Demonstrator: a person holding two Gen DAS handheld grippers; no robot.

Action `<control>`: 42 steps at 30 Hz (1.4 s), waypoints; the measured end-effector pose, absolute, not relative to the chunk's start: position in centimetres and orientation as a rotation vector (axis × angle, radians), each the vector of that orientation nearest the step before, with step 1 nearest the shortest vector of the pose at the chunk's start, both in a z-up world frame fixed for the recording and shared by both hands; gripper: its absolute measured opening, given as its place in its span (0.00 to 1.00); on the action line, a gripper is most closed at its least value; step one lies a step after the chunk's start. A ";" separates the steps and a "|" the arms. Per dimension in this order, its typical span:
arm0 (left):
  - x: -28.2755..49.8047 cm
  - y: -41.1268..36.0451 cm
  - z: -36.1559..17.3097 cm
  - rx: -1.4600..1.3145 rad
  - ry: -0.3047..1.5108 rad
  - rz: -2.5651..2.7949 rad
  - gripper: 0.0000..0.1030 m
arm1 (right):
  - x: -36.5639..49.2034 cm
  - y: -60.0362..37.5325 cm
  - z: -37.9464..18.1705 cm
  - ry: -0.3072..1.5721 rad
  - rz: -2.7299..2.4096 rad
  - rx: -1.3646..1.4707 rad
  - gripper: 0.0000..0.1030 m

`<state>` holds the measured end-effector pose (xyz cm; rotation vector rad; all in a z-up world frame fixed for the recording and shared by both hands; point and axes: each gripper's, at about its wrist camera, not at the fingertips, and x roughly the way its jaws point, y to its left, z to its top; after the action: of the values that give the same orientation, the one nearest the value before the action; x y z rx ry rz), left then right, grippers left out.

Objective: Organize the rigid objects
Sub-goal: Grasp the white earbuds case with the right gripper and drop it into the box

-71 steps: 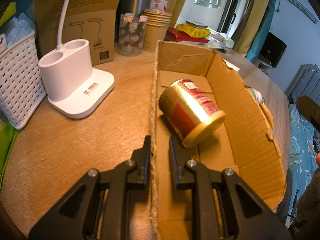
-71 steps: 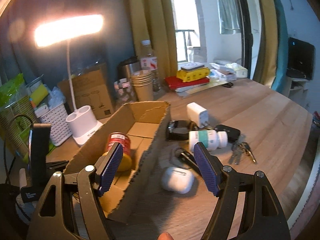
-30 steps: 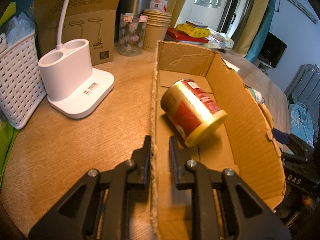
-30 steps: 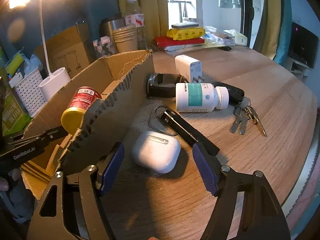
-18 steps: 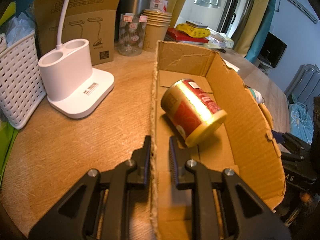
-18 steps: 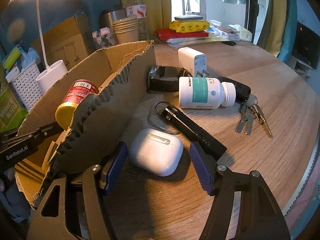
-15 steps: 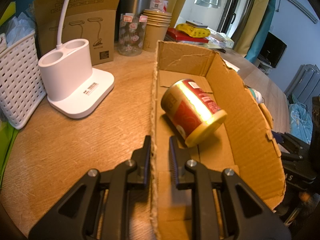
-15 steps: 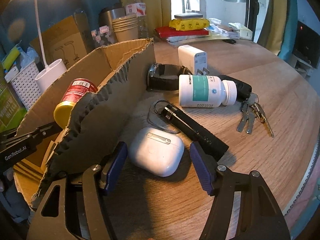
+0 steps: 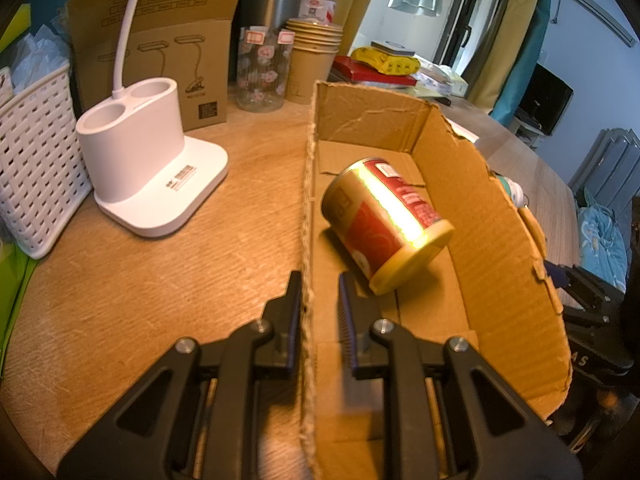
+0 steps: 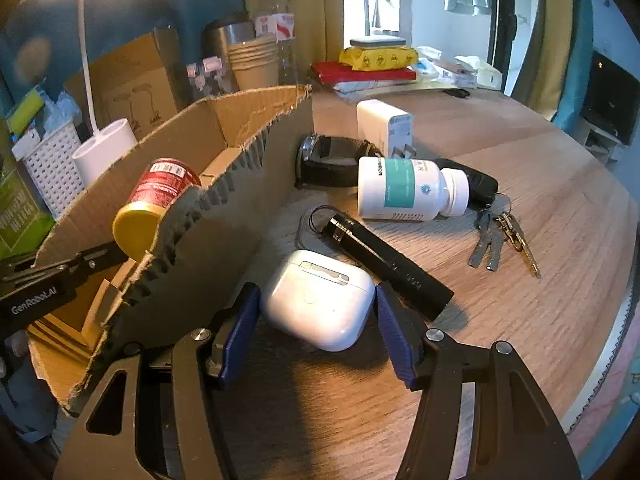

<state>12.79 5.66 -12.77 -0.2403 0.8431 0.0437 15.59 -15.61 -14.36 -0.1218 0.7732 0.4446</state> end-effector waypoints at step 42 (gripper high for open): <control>12.8 5.7 -12.8 -0.240 0.843 0.043 0.18 | 9.8 -13.0 -6.3 0.544 0.565 -0.102 0.60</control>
<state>12.80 5.67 -12.77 -0.2396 0.8432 0.0434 9.78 -13.01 -6.27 -0.1025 0.5437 0.5654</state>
